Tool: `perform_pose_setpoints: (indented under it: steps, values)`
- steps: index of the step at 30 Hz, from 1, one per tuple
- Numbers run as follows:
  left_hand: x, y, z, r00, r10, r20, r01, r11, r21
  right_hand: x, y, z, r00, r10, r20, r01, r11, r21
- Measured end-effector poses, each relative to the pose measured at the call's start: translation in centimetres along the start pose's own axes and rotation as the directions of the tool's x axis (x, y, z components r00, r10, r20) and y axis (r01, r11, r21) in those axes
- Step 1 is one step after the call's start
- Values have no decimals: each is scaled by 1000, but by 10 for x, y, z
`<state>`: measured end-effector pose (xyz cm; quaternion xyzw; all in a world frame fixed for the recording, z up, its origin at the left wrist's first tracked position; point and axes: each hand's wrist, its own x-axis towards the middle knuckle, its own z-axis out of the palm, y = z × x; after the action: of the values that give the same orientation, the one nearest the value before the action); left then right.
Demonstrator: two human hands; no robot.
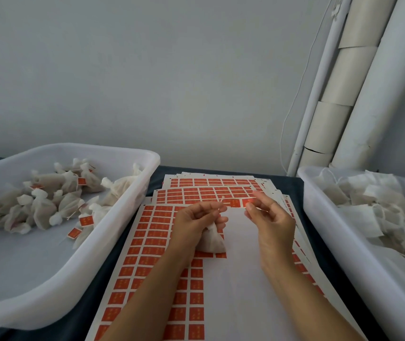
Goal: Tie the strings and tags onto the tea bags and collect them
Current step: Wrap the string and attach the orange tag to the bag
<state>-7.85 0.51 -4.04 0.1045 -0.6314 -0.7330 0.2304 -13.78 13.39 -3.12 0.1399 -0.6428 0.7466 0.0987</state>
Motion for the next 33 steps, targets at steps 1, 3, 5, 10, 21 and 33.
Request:
perform_pose_setpoints:
  steps: [1, 3, 5, 10, 21, 33]
  values:
    - [0, 0, 0, 1000, -3, 10, 3, 1000, -2, 0, 0, -2, 1000, 5, -6, -5, 1000, 13]
    - [0, 1, 1, 999, -3, 33, 3, 1000, -1, 1, -1, -5, 1000, 23, -6, -23, 999, 32]
    - [0, 3, 2, 999, 1, 44, -1, 1000, 9, 2, 0, -6, 998, 56, 12, -56, 998, 30]
    - [-3, 5, 5, 998, 8, 69, -10, 1000, 20, 3, 2, -5, 991, 116, 68, -118, 993, 26]
    - [-5, 5, 8, 984, 60, 170, -63, 998, 8, -6, 8, 1, 973, 155, 169, -172, 981, 90]
    - [-3, 2, 11, 978, 80, 191, -89, 995, 38, -5, 10, 3, 985, 95, 141, -87, 994, -66]
